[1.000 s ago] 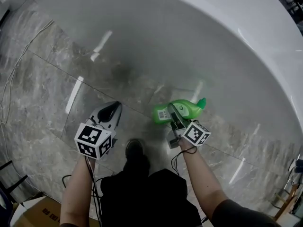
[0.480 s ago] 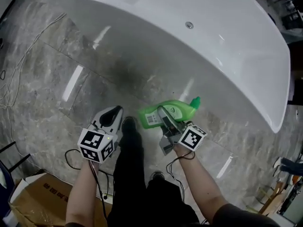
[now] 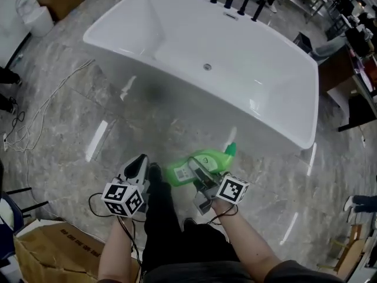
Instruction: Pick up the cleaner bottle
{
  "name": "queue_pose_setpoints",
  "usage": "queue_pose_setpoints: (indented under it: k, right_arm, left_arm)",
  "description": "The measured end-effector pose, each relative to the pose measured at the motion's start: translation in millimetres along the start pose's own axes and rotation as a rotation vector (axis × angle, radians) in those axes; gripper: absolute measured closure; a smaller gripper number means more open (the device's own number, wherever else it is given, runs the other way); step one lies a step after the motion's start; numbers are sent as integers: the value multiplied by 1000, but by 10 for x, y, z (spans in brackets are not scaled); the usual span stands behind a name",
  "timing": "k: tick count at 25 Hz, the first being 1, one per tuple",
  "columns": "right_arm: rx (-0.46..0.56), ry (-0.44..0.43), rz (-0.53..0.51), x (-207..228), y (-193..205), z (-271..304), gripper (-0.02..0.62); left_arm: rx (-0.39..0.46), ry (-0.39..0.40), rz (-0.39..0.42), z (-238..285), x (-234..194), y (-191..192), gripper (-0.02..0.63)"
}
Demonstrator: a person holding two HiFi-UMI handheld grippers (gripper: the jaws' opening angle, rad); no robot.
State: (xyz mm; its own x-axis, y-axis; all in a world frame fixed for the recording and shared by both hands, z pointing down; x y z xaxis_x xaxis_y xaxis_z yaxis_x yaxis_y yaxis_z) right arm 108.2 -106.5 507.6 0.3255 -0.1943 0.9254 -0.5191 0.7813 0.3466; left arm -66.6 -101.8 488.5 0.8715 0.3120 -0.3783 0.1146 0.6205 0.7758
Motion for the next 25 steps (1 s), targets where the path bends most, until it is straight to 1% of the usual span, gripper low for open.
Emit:
queue_pose_setpoints:
  k: [3, 5, 6, 8, 11, 15, 17, 21, 23, 25]
  right_arm:
    - [-5, 22, 11, -335, 75, -486, 402]
    - [-29, 34, -12, -514, 152, -780, 402]
    - [-41, 38, -24, -599, 190, -914, 402]
    - [-54, 43, -10, -700, 277, -1153, 402]
    - [-60, 48, 20, -777, 384, -1417, 402]
    - [-33, 78, 34, -822, 447, -1657, 402]
    - [-22, 76, 30, -868, 496, -1734, 402]
    - [-28, 60, -22, -1077, 626, -1791, 402]
    - [-22, 37, -42, -1234, 725, -1815, 402]
    - [-4, 8, -35, -1398, 858, -1845, 402]
  left_arm:
    - [12, -4, 7, -525, 516, -23, 577]
    - [12, -3, 1, -842, 802, -6, 577]
    - [6, -6, -3, -971, 910, 14, 577]
    - [-12, -18, -9, -1169, 1058, 72, 577]
    - [-24, -36, -32, -1380, 1179, 138, 577]
    - [-1, -37, -63, -1569, 1292, 131, 577]
    - [6, -28, -56, -1649, 1360, 135, 577]
    - [26, -8, -27, -1852, 1477, 153, 577]
    - [36, 9, -18, -2007, 1550, 205, 577]
    - [46, 25, -10, -2192, 1609, 291, 577]
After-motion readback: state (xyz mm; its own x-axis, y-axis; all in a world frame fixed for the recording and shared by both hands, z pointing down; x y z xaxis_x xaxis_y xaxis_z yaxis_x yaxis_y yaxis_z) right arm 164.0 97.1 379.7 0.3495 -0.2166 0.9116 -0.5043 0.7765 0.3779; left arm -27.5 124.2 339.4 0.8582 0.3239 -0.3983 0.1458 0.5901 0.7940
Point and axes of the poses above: the fingertips, and each gripper's own axes: z forward along the fingers, x to its right, y out of its underside, the point moved 2 cm from there along -z, backward along the fingers, and after that the axes turned 6 degrees about -x, right-handed, at the moved point
